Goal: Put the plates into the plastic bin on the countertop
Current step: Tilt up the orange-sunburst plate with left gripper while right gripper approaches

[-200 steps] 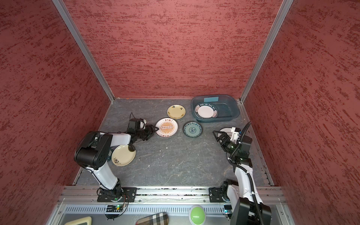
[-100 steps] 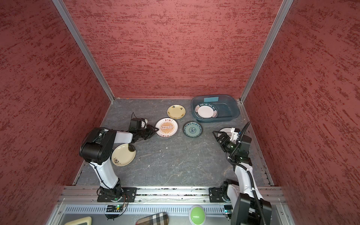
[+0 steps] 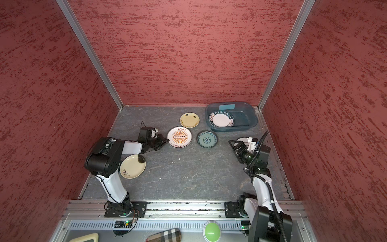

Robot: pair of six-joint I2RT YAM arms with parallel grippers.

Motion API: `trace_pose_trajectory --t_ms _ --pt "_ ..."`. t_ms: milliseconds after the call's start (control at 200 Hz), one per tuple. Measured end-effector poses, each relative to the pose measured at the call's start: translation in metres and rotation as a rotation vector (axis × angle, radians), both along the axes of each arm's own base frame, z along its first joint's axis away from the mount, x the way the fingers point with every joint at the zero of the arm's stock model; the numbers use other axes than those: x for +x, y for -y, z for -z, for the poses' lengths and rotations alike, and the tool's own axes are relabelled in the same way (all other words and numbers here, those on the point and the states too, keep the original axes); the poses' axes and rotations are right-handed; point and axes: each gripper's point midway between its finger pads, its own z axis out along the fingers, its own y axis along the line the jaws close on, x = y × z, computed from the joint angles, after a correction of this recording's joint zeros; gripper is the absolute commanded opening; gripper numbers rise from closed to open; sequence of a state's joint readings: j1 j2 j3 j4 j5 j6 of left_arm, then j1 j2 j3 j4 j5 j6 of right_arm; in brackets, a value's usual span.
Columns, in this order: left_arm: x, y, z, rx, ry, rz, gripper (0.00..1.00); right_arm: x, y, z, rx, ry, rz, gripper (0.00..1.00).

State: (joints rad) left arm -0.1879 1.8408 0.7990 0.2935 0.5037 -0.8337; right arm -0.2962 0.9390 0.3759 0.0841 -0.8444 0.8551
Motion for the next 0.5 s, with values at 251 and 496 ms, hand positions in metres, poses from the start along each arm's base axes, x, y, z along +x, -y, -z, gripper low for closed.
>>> trace_pose_trajectory --t_ms 251,496 --pt "-0.002 0.0 -0.007 -0.002 0.004 -0.001 0.0 0.008 -0.014 -0.027 -0.046 0.06 -0.057 0.99" --pt "-0.01 0.005 -0.041 -0.067 0.04 0.008 0.0 0.009 -0.04 -0.03 -0.063 0.065 -0.127 0.99"
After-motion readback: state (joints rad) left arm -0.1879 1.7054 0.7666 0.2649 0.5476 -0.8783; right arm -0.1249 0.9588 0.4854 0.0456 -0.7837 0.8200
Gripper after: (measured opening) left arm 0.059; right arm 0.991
